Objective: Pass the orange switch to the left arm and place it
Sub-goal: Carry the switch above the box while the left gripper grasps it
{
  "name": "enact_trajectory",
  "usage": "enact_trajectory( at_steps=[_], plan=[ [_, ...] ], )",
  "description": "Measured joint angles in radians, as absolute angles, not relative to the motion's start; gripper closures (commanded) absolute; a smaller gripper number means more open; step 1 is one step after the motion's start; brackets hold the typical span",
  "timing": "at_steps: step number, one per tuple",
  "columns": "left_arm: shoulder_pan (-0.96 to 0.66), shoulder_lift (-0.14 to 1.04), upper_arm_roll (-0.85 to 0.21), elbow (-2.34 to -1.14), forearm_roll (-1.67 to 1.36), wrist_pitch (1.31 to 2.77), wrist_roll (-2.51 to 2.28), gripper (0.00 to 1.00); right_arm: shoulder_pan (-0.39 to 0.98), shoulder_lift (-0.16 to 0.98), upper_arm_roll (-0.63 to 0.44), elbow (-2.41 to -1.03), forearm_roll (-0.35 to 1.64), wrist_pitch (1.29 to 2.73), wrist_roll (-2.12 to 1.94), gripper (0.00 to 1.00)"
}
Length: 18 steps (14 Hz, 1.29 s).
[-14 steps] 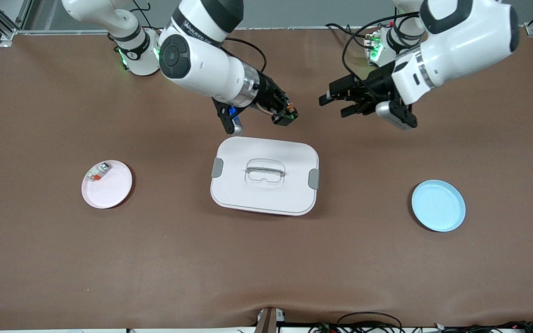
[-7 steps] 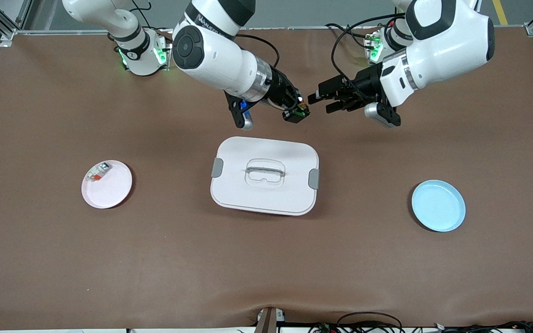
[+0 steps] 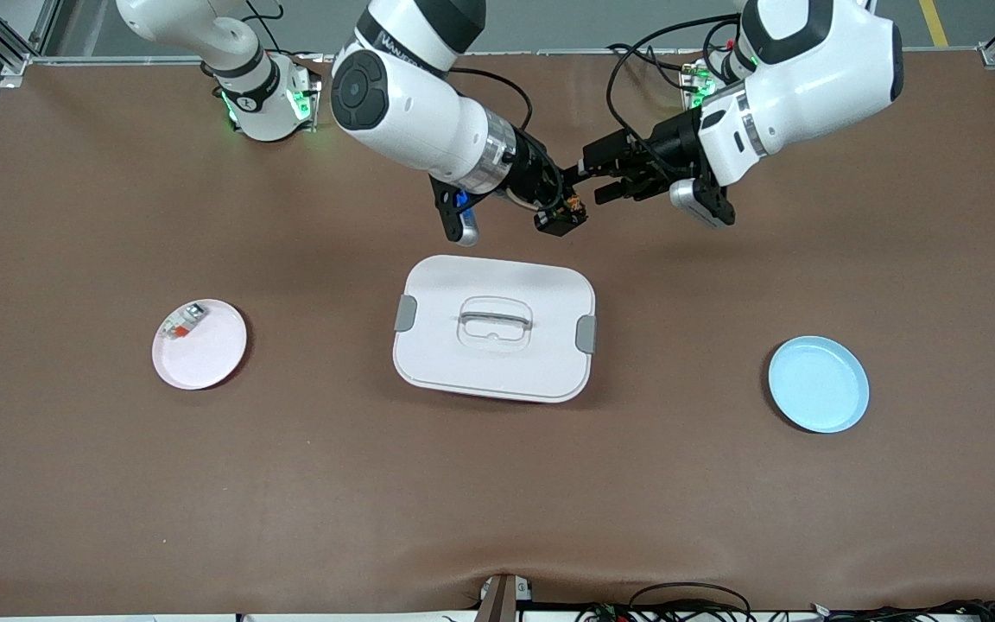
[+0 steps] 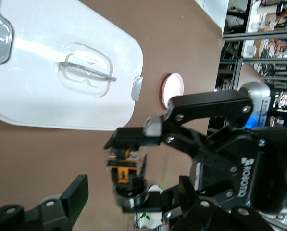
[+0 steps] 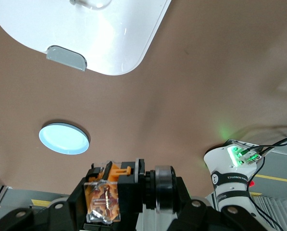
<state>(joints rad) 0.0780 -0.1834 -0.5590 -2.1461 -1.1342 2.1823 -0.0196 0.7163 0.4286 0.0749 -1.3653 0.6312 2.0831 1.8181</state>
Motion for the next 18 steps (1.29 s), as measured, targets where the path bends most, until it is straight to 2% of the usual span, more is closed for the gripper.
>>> enact_trajectory(
  at_steps=[1,6,10,11,13,15,16,17,18],
  plan=[
    [0.078,-0.182,-0.576,-2.151,-1.142,2.209,-0.02,0.19,0.718,0.43,0.075,-1.365,0.632,2.084,1.818,0.86],
    [0.083,-0.172,-0.6,-2.165,-1.146,2.237,0.008,0.45,0.718,0.431,0.074,-1.352,0.646,2.085,1.823,0.86],
    [0.083,-0.162,-0.6,-2.16,-1.157,2.238,0.017,0.93,0.719,0.433,0.074,-1.345,0.647,2.086,1.832,0.86],
    [0.084,-0.162,-0.6,-2.16,-1.161,2.239,0.017,1.0,0.719,0.433,0.074,-1.344,0.649,2.089,1.832,0.86],
    [0.084,-0.162,-0.6,-2.159,-1.161,2.239,0.018,1.0,0.719,0.433,0.073,-1.343,0.649,2.089,1.832,0.86],
    [0.085,-0.162,-0.6,-2.157,-1.161,2.239,0.019,1.0,0.719,0.433,0.073,-1.342,0.649,2.089,1.832,0.8],
    [0.085,-0.162,-0.6,-2.156,-1.16,2.239,0.02,1.0,0.719,0.433,0.072,-1.341,0.649,2.09,1.832,0.65],
    [0.086,-0.162,-0.6,-2.153,-1.156,2.239,0.021,1.0,0.719,0.433,0.072,-1.339,0.649,2.091,1.832,0.29],
    [0.086,-0.162,-0.6,-2.149,-1.146,2.239,0.021,1.0,0.719,0.433,0.073,-1.338,0.65,2.095,1.833,0.05]
  ],
)
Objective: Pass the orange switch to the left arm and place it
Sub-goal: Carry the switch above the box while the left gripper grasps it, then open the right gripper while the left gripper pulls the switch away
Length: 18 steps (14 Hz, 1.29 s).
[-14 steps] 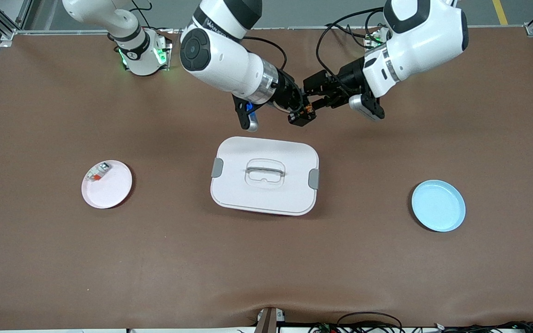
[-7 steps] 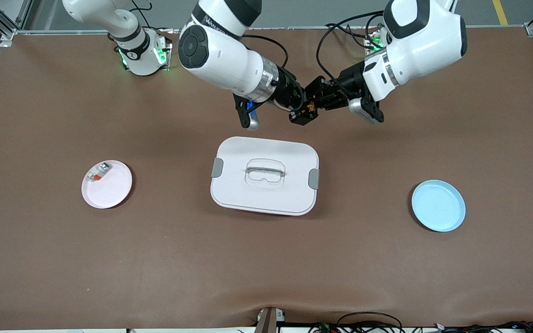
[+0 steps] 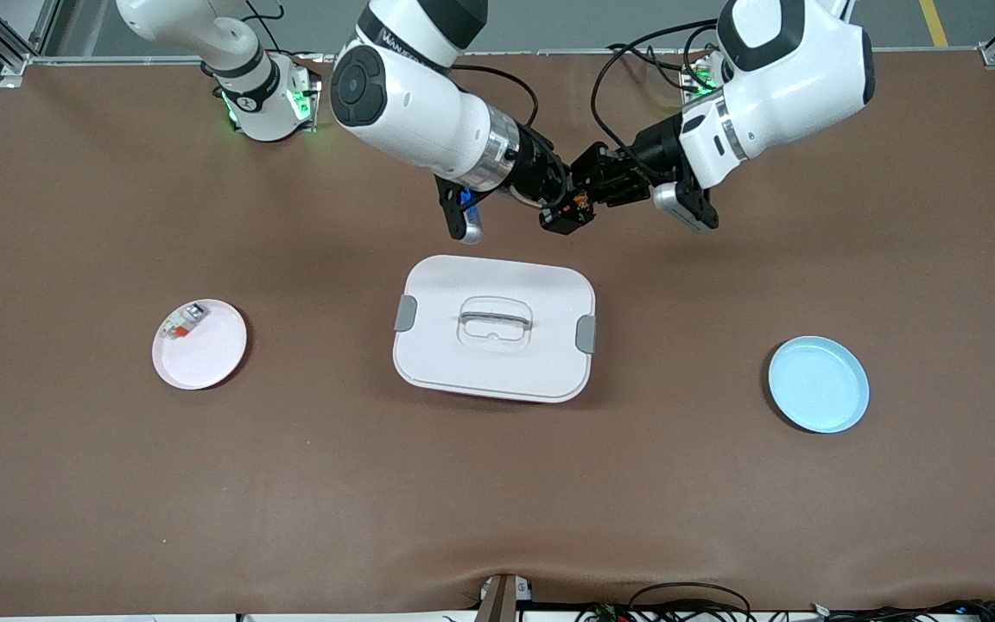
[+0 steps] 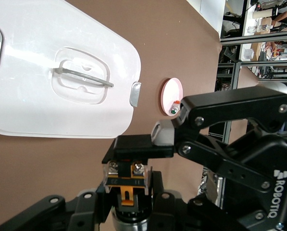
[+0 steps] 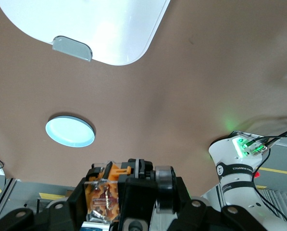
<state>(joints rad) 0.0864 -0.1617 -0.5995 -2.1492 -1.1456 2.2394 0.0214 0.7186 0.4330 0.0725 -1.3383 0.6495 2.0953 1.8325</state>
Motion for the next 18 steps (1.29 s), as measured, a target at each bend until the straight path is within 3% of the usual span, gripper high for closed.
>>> enact_trajectory(
  at_steps=[1,4,12,18],
  plan=[
    [0.088,-0.162,-0.599,-2.144,-1.13,2.239,0.021,1.0,0.719,0.433,0.073,-1.338,0.651,2.103,1.833,0.0],
    [0.102,-0.161,-0.601,-2.12,-1.038,2.234,0.016,1.0,0.723,0.446,0.075,-1.323,0.657,2.138,1.833,0.0],
    [0.217,-0.161,-0.595,-2.104,-0.615,2.238,0.03,1.0,0.685,0.433,0.053,-1.3,0.656,2.066,1.836,0.0],
    [0.339,-0.16,-0.594,-2.065,-0.438,2.217,0.033,1.0,0.549,0.366,0.041,-1.3,0.619,1.745,1.544,0.0]
  ],
)
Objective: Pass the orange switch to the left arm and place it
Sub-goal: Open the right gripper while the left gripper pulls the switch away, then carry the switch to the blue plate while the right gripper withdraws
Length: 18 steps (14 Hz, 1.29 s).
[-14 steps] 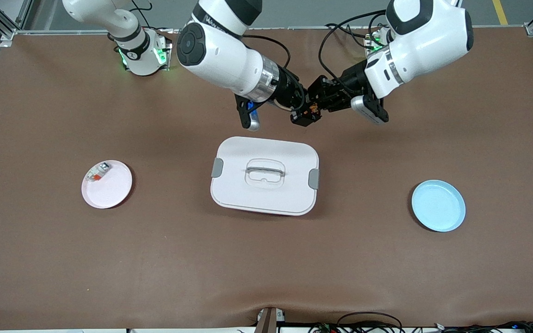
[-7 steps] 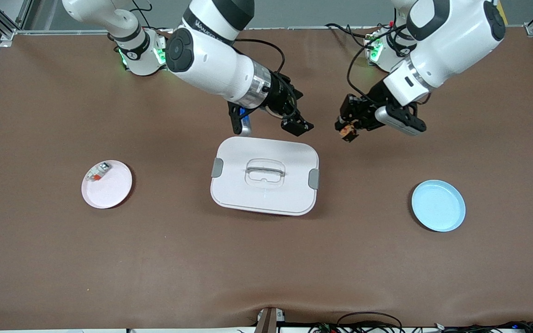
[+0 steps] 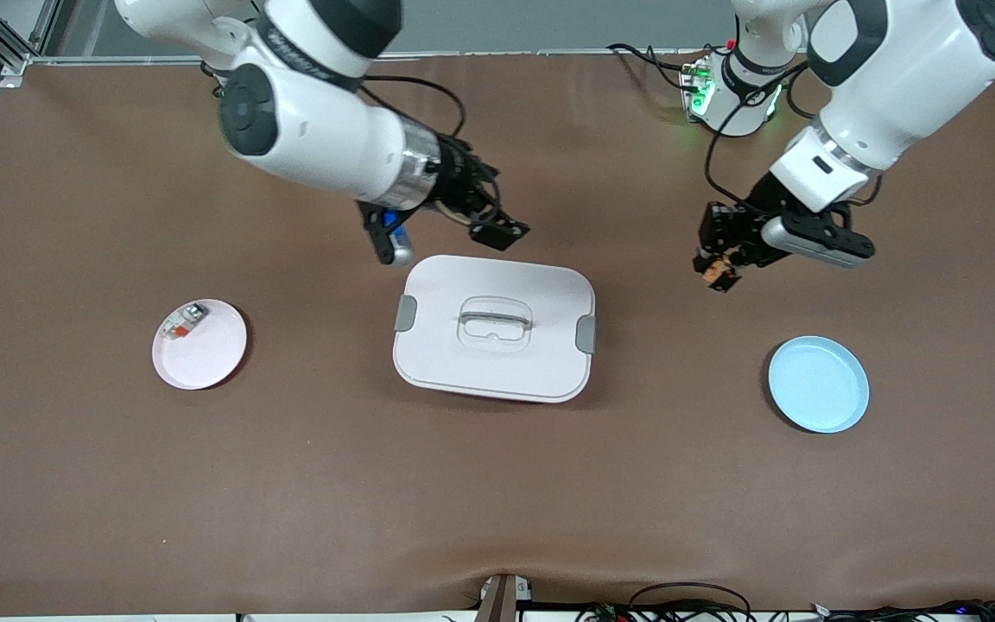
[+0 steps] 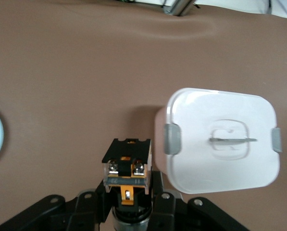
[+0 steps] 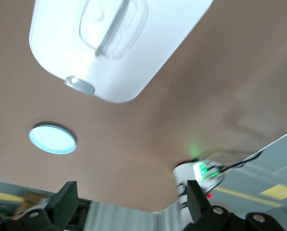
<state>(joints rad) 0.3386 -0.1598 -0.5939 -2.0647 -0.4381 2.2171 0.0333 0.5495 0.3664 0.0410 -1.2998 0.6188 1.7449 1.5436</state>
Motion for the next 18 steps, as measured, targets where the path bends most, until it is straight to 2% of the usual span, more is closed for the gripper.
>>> enact_trajectory(
  at_steps=[3,5,10,14,18],
  plan=[
    [0.4,-0.137,-0.594,-2.033,-0.333,2.177,0.042,1.0,0.513,0.33,0.041,-1.309,0.448,1.619,1.334,0.0],
    [0.43,-0.096,-0.593,-1.982,-0.261,2.134,0.073,1.0,0.504,0.31,0.04,-1.34,0.382,1.598,1.223,0.0],
    [0.507,0.017,-0.59,-1.881,-0.089,2.06,0.276,1.0,0.469,0.238,0.04,-1.49,0.198,1.597,0.894,0.0],
    [0.61,0.079,-0.586,-1.874,-0.087,1.999,0.56,1.0,0.416,0.181,0.038,-1.566,0.121,1.61,0.704,0.0],
    [0.646,0.144,-0.585,-1.874,-0.008,1.995,0.676,1.0,0.374,0.159,0.038,-1.595,0.063,1.641,0.563,0.0]
  ],
)
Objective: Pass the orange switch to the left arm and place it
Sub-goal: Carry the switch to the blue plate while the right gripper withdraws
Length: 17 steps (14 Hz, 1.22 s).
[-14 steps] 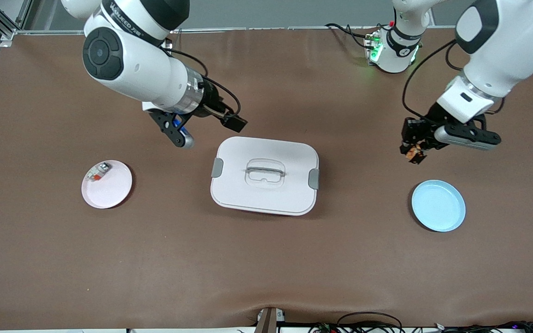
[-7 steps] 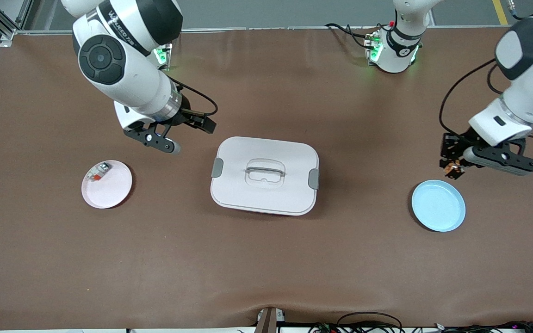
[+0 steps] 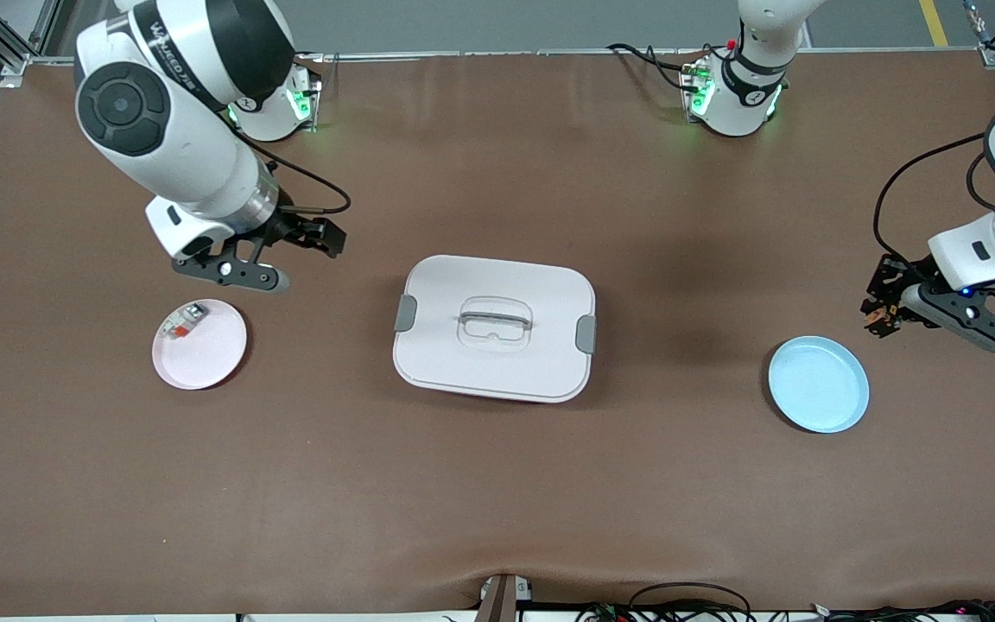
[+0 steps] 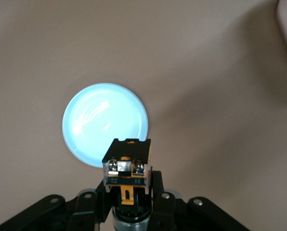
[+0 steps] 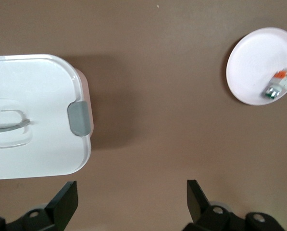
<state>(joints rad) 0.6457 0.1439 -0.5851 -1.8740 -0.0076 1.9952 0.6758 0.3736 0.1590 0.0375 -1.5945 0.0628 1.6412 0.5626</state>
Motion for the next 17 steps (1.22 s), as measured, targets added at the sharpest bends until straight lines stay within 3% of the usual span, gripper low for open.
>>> enact_trajectory(
  at_steps=[6,17],
  plan=[
    [0.648,0.261,-0.585,-1.874,0.092,2.042,0.794,1.0,0.288,0.104,0.036,-1.741,0.034,1.808,0.358,0.0],
    [0.642,0.415,-0.592,-1.959,0.381,2.293,0.803,1.0,0.089,0.093,0.035,-1.748,0.033,1.853,0.167,0.0]
  ],
)
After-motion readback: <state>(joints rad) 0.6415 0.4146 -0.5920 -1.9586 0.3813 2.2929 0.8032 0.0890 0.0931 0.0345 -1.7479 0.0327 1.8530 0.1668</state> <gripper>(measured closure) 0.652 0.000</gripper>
